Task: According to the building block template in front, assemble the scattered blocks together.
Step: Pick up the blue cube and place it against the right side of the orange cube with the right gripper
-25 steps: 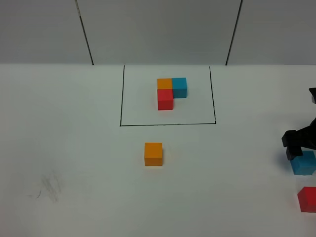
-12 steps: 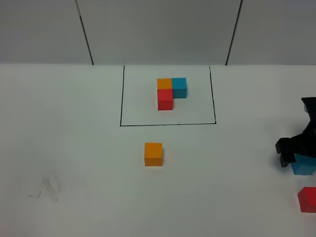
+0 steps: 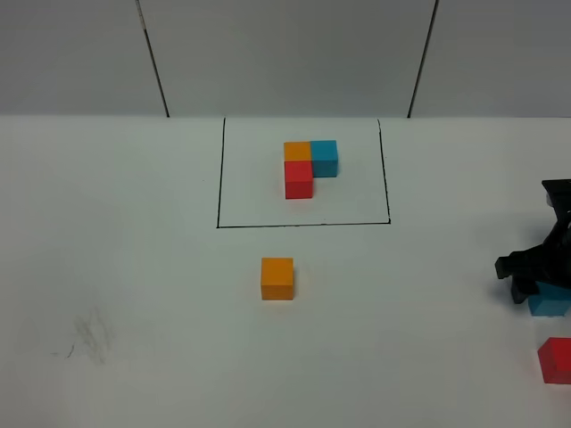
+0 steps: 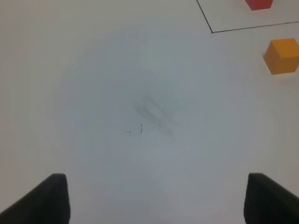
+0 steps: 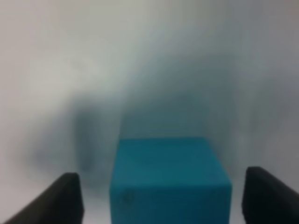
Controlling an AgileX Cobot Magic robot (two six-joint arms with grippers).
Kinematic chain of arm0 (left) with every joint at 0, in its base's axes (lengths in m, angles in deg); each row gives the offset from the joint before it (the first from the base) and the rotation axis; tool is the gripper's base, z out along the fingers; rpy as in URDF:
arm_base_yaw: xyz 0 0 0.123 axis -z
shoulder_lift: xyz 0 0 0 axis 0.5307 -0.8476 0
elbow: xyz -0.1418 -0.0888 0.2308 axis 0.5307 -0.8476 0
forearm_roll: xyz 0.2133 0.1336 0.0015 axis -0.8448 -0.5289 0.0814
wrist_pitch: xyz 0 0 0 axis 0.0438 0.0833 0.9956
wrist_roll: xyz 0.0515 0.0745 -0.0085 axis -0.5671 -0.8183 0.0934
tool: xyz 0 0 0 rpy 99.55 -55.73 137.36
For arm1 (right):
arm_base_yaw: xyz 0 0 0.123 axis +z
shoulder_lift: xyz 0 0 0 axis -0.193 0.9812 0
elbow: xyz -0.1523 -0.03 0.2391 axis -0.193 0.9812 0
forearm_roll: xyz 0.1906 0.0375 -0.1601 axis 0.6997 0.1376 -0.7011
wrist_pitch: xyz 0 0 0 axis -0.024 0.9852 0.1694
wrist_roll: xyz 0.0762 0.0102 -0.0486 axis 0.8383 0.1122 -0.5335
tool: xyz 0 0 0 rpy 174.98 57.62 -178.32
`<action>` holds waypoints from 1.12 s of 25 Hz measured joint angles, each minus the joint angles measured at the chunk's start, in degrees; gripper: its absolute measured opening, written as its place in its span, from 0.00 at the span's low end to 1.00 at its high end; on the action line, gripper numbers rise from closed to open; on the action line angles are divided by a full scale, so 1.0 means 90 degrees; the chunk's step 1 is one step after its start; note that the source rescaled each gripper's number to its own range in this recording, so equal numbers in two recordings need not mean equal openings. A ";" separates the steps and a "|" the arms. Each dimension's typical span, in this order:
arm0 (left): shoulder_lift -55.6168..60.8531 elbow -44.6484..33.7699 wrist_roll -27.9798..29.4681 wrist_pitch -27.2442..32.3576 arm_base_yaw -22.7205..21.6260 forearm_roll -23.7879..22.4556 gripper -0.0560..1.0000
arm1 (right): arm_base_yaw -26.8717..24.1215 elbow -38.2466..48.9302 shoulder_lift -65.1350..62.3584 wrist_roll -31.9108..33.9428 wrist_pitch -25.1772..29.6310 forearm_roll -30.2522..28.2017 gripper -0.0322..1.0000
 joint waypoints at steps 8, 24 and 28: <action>0.0000 0.0000 0.0000 0.0000 0.0000 0.0000 0.98 | 0.0000 0.0000 0.0000 0.0184 0.0000 0.0000 0.29; 0.0000 0.0000 0.0008 -0.0006 0.0000 0.0000 0.98 | 0.0033 -0.0005 -0.0408 0.0082 0.0037 -0.0012 0.29; 0.0000 0.0000 0.0008 -0.0006 0.0000 0.0000 0.98 | 0.0171 -0.0100 -0.0599 -0.0386 0.0349 -0.0021 0.29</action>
